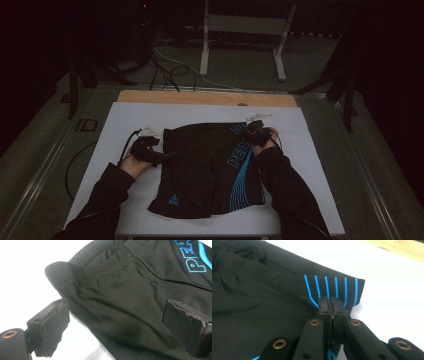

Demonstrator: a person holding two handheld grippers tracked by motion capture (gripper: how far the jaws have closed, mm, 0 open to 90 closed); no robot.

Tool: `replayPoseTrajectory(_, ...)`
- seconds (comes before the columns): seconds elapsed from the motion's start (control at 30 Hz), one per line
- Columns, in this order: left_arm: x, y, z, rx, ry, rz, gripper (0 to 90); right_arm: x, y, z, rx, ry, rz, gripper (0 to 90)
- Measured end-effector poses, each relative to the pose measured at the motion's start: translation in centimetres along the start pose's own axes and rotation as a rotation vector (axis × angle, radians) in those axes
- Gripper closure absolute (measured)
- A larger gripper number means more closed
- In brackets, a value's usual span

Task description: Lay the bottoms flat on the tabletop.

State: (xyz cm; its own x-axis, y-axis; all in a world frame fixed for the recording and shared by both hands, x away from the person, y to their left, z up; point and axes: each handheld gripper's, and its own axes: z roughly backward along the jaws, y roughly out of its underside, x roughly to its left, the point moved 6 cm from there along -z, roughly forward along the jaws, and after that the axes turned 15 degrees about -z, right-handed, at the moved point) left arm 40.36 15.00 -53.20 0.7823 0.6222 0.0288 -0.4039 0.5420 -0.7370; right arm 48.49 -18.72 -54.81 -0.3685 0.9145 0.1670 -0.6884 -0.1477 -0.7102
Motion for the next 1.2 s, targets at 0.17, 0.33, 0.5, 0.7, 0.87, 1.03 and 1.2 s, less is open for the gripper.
replayPoseTrajectory(0.17,0.2,0.0,-0.2,0.011,-0.009,0.002,8.5,-1.1,0.0,0.6,-0.010,0.015,-0.032,87.9)
replayPoseTrajectory(0.33,0.7,-0.4,-0.4,0.018,-0.024,0.011,9.3,-2.2,0.4,0.6,0.012,0.053,-0.045,88.7)
replayPoseTrajectory(0.5,1.0,-0.6,-0.7,0.035,-0.027,0.010,10.0,-2.9,0.6,0.7,0.008,0.086,-0.076,88.6)
replayPoseTrajectory(0.7,1.5,-1.1,-1.0,0.050,-0.038,0.009,10.3,-4.2,1.0,0.7,0.025,0.172,-0.106,88.7)
replayPoseTrajectory(0.87,2.0,-1.7,-1.4,0.060,-0.046,0.004,10.8,-4.5,1.2,0.5,0.047,0.164,-0.135,87.7)
replayPoseTrajectory(1.03,2.9,-2.4,-2.1,0.060,-0.056,0.031,12.6,-4.6,0.5,1.1,0.003,0.090,-0.173,72.0)
replayPoseTrajectory(1.2,4.2,-3.1,-3.4,0.054,-0.032,0.086,17.8,-5.1,-0.9,1.7,-0.056,0.039,-0.207,53.9)
